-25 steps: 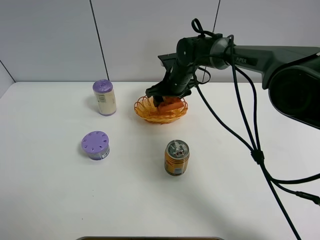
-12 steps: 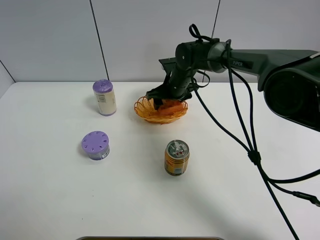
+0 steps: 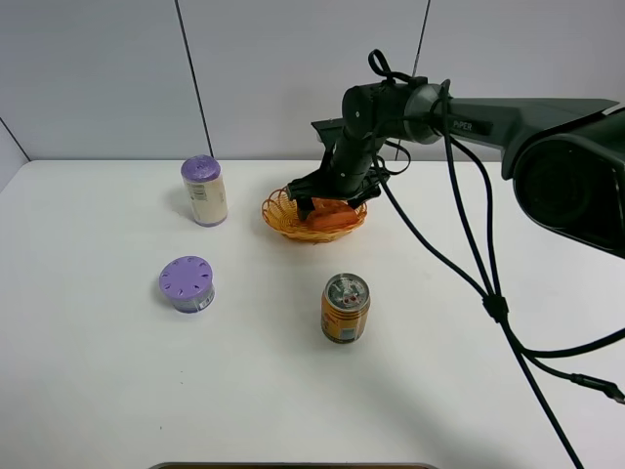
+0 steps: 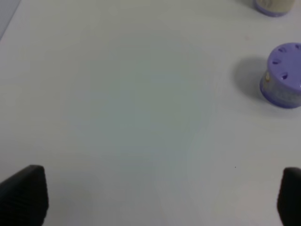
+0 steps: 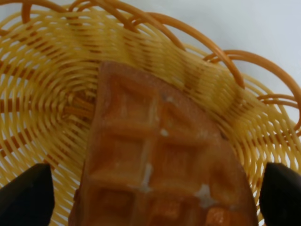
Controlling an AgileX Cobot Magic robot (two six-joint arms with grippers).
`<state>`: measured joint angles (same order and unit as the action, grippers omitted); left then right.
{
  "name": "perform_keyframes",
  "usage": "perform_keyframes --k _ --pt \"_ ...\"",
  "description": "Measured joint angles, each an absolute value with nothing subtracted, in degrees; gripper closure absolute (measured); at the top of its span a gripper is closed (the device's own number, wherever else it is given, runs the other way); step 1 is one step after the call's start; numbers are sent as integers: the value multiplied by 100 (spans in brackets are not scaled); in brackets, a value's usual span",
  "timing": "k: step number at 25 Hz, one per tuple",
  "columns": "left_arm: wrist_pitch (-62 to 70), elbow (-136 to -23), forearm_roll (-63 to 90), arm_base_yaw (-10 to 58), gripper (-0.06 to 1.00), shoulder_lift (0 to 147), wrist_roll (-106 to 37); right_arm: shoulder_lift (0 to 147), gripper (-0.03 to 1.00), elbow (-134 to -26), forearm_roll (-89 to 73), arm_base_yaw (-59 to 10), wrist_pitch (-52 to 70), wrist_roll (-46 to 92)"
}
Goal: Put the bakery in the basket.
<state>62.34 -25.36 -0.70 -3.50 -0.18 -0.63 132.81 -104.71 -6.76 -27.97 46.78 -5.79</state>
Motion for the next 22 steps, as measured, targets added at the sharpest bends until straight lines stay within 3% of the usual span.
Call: perform_keyframes --k 22 --pt "6234 -2536 -70 -350 -5 -18 -63 10505 11 -10470 -139 -2797 6921 -579"
